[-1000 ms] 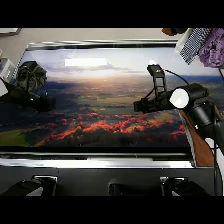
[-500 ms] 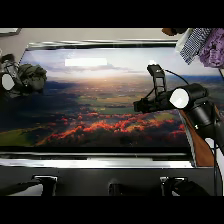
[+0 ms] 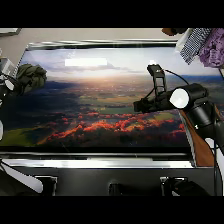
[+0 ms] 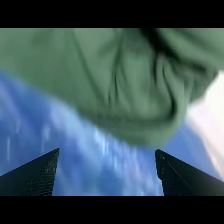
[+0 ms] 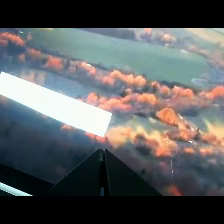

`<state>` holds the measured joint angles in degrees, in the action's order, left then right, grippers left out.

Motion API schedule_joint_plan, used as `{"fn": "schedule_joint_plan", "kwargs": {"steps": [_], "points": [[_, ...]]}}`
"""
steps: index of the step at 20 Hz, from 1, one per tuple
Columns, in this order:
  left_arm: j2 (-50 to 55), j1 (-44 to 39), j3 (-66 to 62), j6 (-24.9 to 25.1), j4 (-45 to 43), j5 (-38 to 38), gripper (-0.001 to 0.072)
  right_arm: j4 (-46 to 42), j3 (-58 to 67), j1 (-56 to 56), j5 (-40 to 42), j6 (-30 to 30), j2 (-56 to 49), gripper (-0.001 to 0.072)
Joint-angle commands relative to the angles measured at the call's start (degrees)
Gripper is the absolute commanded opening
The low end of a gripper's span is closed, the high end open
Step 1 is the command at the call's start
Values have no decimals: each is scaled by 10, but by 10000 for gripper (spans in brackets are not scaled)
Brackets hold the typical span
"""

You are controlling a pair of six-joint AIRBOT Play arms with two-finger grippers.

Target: Fold the clothes and pants, and hang the long-sleeved shirts on hangers.

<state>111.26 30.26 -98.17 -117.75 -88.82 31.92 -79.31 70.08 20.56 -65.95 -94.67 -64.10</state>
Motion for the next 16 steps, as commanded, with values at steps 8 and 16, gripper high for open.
{"fn": "schedule_joint_plan", "kwargs": {"steps": [8,16], "points": [[129,-12,-123,85,14,-27,463,0,1,0,0,0,0,33],[87,-44,-193,221,70,213,12,0,1,0,0,0,0,33]]}}
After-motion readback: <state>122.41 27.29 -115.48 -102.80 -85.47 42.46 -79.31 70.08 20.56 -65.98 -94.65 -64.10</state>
